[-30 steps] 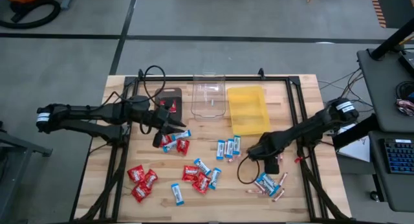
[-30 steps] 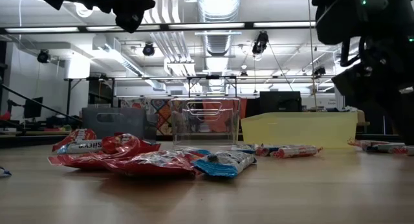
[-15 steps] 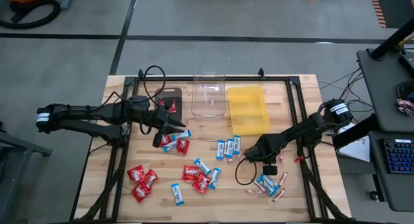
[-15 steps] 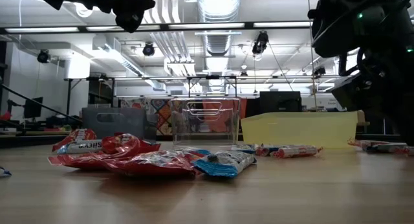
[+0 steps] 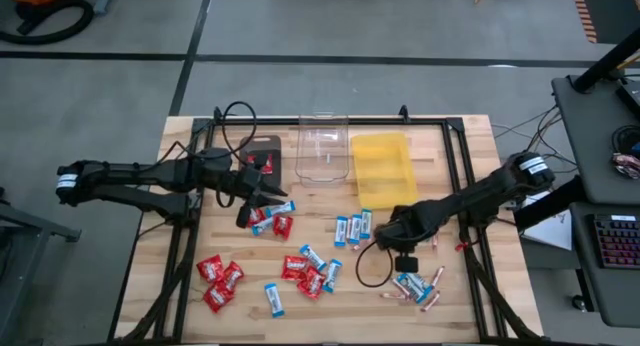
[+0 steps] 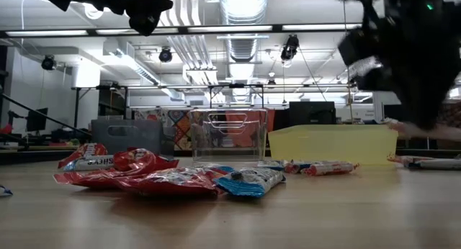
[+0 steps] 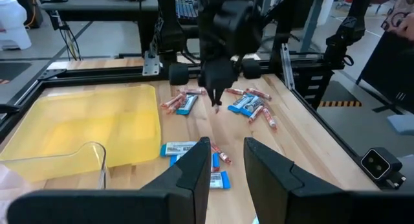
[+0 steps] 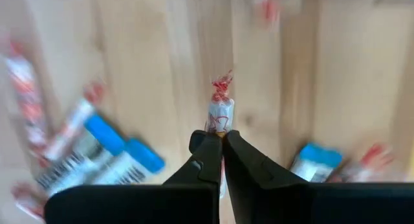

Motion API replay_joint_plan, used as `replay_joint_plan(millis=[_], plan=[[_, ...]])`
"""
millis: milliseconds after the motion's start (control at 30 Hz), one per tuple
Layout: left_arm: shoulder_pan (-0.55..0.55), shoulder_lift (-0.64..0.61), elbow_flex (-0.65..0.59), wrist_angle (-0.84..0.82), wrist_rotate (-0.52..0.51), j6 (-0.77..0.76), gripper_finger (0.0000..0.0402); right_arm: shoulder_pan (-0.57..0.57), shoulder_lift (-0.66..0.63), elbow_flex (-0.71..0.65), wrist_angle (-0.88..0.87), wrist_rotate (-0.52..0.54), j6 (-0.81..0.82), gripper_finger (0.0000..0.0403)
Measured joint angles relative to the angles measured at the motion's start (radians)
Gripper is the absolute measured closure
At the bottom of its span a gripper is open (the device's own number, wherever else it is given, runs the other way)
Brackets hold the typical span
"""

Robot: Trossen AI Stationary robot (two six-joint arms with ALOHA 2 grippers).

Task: Sort candy
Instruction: Put the white-red candy into the yellow bin

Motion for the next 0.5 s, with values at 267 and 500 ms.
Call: replay_joint_plan(millis=[267,500], plan=[[0.000,0.000,0.000,0.000,0.000,0.000,0.0325,-0.003,0.000,0.193,-0.004,0.158,-0.131,0.0395],[0.000,0.000,0.000,-0.001,0.000,0.000,0.0325,-0.074,0.000,0.364,-0.008,0.347,-0.299,0.0394]])
